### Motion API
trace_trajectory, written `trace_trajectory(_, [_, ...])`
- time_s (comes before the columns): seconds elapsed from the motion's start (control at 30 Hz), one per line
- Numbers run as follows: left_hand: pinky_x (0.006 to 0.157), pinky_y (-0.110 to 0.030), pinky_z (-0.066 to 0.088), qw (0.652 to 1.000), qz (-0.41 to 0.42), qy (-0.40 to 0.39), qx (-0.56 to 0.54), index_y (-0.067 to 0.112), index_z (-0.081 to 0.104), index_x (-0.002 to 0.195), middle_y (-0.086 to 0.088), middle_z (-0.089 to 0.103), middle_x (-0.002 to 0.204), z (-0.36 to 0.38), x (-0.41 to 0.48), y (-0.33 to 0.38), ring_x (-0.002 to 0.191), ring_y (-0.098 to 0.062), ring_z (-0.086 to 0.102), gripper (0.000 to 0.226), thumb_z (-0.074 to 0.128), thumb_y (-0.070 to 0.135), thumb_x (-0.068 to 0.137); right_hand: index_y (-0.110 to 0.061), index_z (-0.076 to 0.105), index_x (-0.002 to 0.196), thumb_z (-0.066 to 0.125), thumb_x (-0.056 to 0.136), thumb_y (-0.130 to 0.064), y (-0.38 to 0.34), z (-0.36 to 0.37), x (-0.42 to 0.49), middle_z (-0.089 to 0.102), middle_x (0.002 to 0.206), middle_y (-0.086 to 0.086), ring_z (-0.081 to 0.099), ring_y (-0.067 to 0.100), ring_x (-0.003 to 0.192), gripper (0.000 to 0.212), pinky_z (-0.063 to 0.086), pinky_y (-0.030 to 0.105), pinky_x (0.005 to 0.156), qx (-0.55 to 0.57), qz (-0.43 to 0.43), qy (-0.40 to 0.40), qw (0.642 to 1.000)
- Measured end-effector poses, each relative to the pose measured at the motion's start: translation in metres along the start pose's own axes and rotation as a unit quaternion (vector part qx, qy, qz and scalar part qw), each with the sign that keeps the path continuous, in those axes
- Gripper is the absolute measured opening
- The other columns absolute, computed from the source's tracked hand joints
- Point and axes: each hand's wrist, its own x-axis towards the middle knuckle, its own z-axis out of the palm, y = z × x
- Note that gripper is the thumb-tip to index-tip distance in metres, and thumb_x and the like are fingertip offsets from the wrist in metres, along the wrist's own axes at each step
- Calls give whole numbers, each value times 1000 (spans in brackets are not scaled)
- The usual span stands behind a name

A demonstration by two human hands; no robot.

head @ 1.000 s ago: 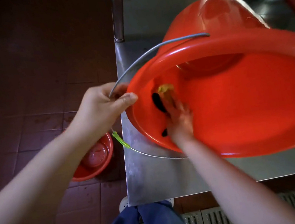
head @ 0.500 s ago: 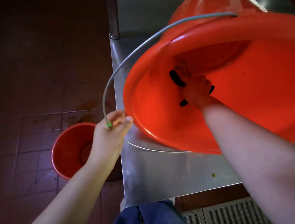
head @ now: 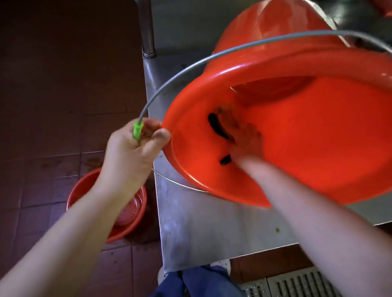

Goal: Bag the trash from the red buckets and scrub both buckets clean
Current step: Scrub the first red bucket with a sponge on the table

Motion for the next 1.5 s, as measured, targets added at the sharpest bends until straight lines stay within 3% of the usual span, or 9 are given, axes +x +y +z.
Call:
trace_trajectory(0.13, [68,-16,50,1000,26,1,7,15,67,87,7,67,70,-6,12,20,66,1,60,10,71,10,80,-46,18,147,62,82,-13,36,-29,47,11,159,-12,43,36,123,85,38,41,94,-117,39,-2,992])
trace_trajectory(0.3, [68,-14,49,979,-110,91,-144,18,59,96,6,66,81,18,-11,-23,69,2,63,25,70,3,79,-45,20,147,48,86,-9,28,-25,57,4,159,-13,36,35,130,76,30,39,102,-97,100,-32,990])
trace_trajectory(0.5, [68,-15,47,982,-117,52,-141,18,50,84,5,58,73,36,-31,-49,67,-2,55,18,67,16,80,-48,10,145,43,93,-13,-39,5,-4,-2,159,-11,20,31,141,71,17,42,109,129,104,8,986])
trace_trajectory(0.67, [66,-19,43,993,-86,46,-73,24,48,80,8,54,71,28,-23,-46,62,2,50,25,72,26,79,-59,20,132,47,79,-9,-81,25,-89,17,151,-22,25,18,132,77,4,14,102,263,-1,59,963])
trace_trajectory(0.8, [58,-11,40,1000,-2,26,16,26,43,82,5,50,71,14,-10,-21,58,3,46,31,71,37,77,-52,14,140,51,81,-9,-22,19,-29,10,158,-13,32,24,136,83,30,40,107,79,-14,32,996])
trace_trajectory(1.0, [59,-6,40,991,89,38,87,15,36,107,8,46,73,9,7,6,61,10,49,45,67,32,80,-45,11,148,45,87,-5,22,-29,49,3,159,-11,41,39,122,81,34,42,98,-93,92,-31,991])
trace_trajectory(1.2, [84,-40,52,993,-104,-59,-4,30,39,101,9,53,91,36,-14,-61,80,-3,56,35,64,41,79,-40,13,149,45,90,-14,14,-18,50,0,160,-7,28,34,137,73,28,42,107,-25,103,-18,994])
trace_trajectory(1.37, [70,-4,39,996,-66,-58,24,20,35,108,19,44,90,46,-21,-61,77,16,49,25,54,14,93,-51,6,140,38,83,-29,-55,12,-45,2,159,-12,19,28,139,69,13,39,110,185,82,-7,979])
trace_trajectory(1.5, [70,-3,40,995,-59,-71,26,15,37,111,18,43,91,44,-21,-59,75,24,46,24,53,16,94,-54,28,137,39,80,-22,-62,21,-90,12,157,-16,23,19,133,67,1,15,103,220,13,20,975])
